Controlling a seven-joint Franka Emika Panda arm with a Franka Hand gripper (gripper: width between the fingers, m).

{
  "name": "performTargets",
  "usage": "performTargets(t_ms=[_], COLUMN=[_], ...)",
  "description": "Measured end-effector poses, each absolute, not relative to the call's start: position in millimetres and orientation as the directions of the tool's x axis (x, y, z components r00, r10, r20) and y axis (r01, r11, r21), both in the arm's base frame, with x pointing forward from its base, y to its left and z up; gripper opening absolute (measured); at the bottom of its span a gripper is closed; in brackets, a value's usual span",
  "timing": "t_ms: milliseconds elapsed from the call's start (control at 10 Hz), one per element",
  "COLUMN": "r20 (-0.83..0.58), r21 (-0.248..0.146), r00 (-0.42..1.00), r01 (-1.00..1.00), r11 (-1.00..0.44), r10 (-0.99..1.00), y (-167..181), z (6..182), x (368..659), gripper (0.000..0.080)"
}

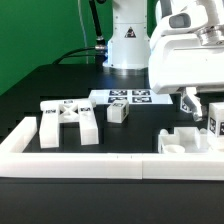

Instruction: Assemble chair

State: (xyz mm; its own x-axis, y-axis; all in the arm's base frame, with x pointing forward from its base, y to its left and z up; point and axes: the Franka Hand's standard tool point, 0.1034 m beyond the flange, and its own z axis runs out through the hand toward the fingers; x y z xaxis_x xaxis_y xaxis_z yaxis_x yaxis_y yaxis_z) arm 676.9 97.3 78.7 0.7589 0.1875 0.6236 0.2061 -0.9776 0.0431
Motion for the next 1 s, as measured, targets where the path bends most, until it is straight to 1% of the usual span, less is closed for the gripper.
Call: performTargets(t_ms=[200, 300, 500, 800, 900, 1000], r20=[0.628, 0.631, 0.622, 0.604, 0.523, 0.483], r21=[0.055, 0.054, 0.058, 0.051, 0.029, 0.020], r00=[0.752, 0.750, 0.756, 0.770, 0.826, 0.849], r01=[0.212, 0.212, 0.218, 0.218, 0.229, 0.232], r11=[-0.976, -0.976, -0.974, -0.975, -0.973, -0.972], r10=[0.199, 0.197, 0.205, 0.203, 0.210, 0.213], y=[93, 94, 91, 93, 97, 96], z=[93.9, 101.3, 111.8, 108.5, 102.3, 106.5], x=[681, 682, 686, 685, 681, 685], gripper=[0.0649, 0.0649, 0.0649, 0.0649, 0.0649, 0.0649])
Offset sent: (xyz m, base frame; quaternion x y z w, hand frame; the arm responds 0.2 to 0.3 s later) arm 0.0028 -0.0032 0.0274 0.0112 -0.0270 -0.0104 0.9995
